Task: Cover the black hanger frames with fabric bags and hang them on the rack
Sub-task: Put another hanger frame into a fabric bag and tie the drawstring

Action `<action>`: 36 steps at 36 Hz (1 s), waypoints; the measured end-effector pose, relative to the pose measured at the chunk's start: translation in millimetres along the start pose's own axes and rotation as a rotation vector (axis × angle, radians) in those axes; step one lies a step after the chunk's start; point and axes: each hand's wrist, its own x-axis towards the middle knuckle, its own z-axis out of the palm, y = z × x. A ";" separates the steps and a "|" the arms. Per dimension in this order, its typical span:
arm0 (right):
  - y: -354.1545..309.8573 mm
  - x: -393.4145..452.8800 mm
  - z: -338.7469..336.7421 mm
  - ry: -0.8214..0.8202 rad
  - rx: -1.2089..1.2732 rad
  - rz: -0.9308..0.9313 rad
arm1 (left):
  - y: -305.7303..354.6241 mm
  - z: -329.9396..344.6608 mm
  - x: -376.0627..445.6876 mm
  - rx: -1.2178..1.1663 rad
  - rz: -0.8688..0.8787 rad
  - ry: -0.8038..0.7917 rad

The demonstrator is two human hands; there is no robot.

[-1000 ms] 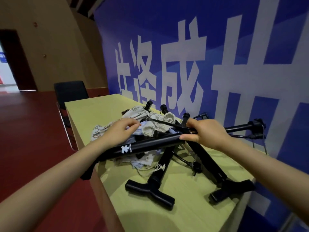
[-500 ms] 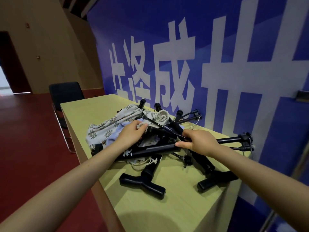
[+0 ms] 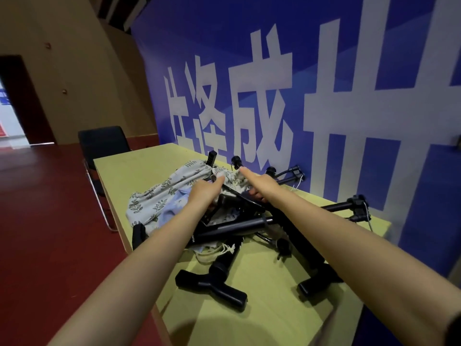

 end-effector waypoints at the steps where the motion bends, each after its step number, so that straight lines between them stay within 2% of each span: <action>1: -1.1 5.2 4.3 -0.023 -0.006 0.006 | 0.0 2.0 0.5 0.002 -0.006 0.000; 4: -3.1 19.3 12.0 -0.062 0.013 0.021 | -1.7 5.9 7.4 -0.048 0.007 0.031; 8: -8.6 30.9 8.4 -0.095 0.186 0.011 | -9.0 2.7 13.9 -0.087 0.050 0.095; 13: -36.8 39.9 -15.5 -0.133 0.778 -0.074 | -13.0 -6.2 19.5 -0.278 0.061 0.099; 15: -54.2 40.9 -26.7 -0.133 0.919 -0.123 | -12.5 -6.5 22.2 -0.315 0.032 0.056; 19: -87.5 32.3 -45.2 -0.071 0.879 -0.199 | -15.4 -3.2 23.5 -0.315 0.028 -0.001; 23: -110.5 24.0 -62.9 -0.019 0.971 -0.267 | -16.4 0.1 26.4 -0.226 0.103 0.014; 29: -97.3 11.4 -71.1 0.008 0.908 -0.311 | -16.1 2.1 25.2 -0.022 0.127 0.077; 36: -105.4 -20.4 -86.7 0.078 0.980 -0.385 | -8.0 -7.4 -0.1 0.102 0.134 -0.004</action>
